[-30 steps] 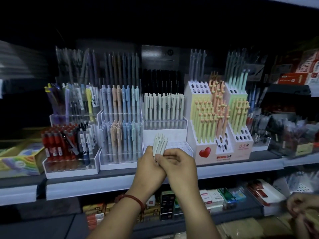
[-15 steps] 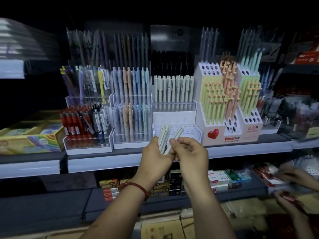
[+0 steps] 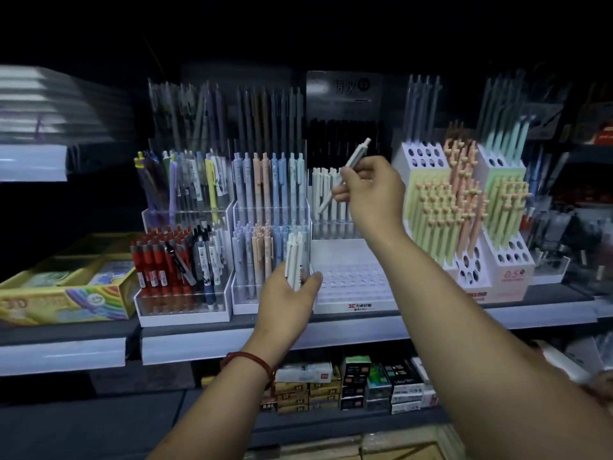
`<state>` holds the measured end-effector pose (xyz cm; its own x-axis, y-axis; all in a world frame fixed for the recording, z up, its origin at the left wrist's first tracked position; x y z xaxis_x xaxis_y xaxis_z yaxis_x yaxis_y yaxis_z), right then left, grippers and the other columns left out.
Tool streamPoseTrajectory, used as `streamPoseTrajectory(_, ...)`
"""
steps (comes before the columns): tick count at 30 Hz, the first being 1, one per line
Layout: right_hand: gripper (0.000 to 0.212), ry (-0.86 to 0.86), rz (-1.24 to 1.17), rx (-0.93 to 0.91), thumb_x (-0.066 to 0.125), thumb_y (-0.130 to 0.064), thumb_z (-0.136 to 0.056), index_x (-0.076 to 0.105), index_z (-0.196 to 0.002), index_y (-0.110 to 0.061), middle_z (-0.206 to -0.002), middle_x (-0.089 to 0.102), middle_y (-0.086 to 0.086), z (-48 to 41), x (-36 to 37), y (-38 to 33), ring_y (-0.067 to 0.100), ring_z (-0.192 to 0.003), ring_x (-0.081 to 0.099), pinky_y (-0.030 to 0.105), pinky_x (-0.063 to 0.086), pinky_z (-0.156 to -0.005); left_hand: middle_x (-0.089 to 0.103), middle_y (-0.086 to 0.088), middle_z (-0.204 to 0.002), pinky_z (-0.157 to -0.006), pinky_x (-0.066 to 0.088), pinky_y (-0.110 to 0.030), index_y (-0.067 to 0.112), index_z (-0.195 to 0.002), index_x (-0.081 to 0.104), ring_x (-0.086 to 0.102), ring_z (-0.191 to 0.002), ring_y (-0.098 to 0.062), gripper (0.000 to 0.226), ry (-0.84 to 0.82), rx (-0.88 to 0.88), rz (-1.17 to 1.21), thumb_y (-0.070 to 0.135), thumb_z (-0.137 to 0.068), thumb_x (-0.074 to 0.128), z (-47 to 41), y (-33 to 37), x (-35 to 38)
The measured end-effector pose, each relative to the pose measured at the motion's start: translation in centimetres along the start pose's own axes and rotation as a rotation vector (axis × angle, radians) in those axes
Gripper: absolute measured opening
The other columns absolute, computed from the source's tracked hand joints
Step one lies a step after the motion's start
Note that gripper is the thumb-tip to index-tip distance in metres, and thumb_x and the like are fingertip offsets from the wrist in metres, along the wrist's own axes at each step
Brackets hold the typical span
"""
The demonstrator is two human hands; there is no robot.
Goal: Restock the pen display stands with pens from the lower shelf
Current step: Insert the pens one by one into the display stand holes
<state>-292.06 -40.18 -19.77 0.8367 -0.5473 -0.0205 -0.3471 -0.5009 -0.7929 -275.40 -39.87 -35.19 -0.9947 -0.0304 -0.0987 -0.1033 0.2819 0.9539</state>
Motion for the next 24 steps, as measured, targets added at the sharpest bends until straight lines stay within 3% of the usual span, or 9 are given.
streamPoseTrajectory(3,0.006,-0.081,0.104,-0.036,0.061,-0.01,-0.101,0.056,-0.099,-0.009,-0.081,0.067,0.008,-2.4,2.4,0.9,0.019,-0.067,0.072,0.036,0.063,-0.067,0.039,0.005,-0.05,-0.055,0.037,-0.029,0.023,-0.082,0.053,0.041,-0.045,-0.008,0.024,0.001,-0.012,0.088,0.033,-0.101,0.064,-1.1,-0.2,-0.5)
streamPoseTrajectory(6,0.006,-0.157,0.225,-0.064,0.06,-0.013,-0.102,0.057,-0.1,-0.008,-0.077,0.066,0.006,-3.5,4.3,2.3,0.017,-0.068,0.072,0.042,0.062,-0.072,0.04,0.009,-0.048,-0.042,0.03,-0.022,0.025,-0.078,0.05,0.033,-0.038,-0.01,0.029,-0.001,-0.044,0.165,0.035,-0.104,0.058,-1.4,-0.5,-0.8)
streamPoseTrajectory(11,0.016,-0.274,0.432,-0.044,0.061,-0.012,-0.101,0.06,-0.1,0.004,-0.087,0.072,0.02,-4.9,6.6,4.5,0.021,-0.069,0.073,0.044,0.063,-0.074,0.031,0.002,-0.053,-0.043,0.025,-0.025,0.022,-0.079,0.045,0.026,-0.042,-0.015,0.031,-0.024,-0.034,0.247,0.034,-0.106,0.054,-1.5,-1.2,-1.5)
streamPoseTrajectory(14,0.025,-0.383,0.531,0.003,0.064,-0.01,-0.099,0.063,-0.089,0.013,-0.078,0.073,0.028,-5.0,7.3,6.2,0.026,-0.065,0.075,0.047,0.063,-0.075,0.032,0.0,-0.057,-0.045,0.026,-0.029,0.015,-0.086,0.041,0.025,-0.046,-0.017,0.033,-0.055,-0.042,0.303,0.037,-0.104,0.057,-1.5,-1.7,-1.9)
streamPoseTrajectory(20,0.028,-0.4,0.545,-0.012,0.065,-0.011,-0.099,0.068,-0.086,0.014,-0.069,0.073,0.022,-4.9,7.0,7.1,0.024,-0.062,0.075,0.041,0.064,-0.079,0.037,0.001,-0.057,-0.043,0.031,-0.028,0.014,-0.089,0.042,0.029,-0.045,-0.018,0.033,-0.069,-0.047,0.321,0.037,-0.103,0.059,-1.5,-1.9,-2.7)
streamPoseTrajectory(24,0.033,-0.379,0.585,-0.008,0.07,-0.016,-0.096,0.067,-0.084,0.014,-0.08,0.072,0.029,-4.5,6.4,7.1,0.033,-0.072,0.075,0.042,0.063,-0.079,0.038,0.001,-0.058,-0.044,0.031,-0.028,0.013,-0.089,0.041,0.03,-0.045,-0.017,0.034,-0.102,-0.059,0.335,0.038,-0.103,0.059,-1.7,-1.8,-2.5)
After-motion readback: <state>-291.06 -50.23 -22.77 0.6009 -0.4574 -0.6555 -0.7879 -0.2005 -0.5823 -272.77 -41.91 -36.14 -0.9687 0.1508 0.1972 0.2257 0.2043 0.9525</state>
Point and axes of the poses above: each hand's wrist, its own z-axis away from the middle knuckle, its own x-axis out of the palm, y = z × x, the point moved 7 cm from there along -z, towards the middle knuckle
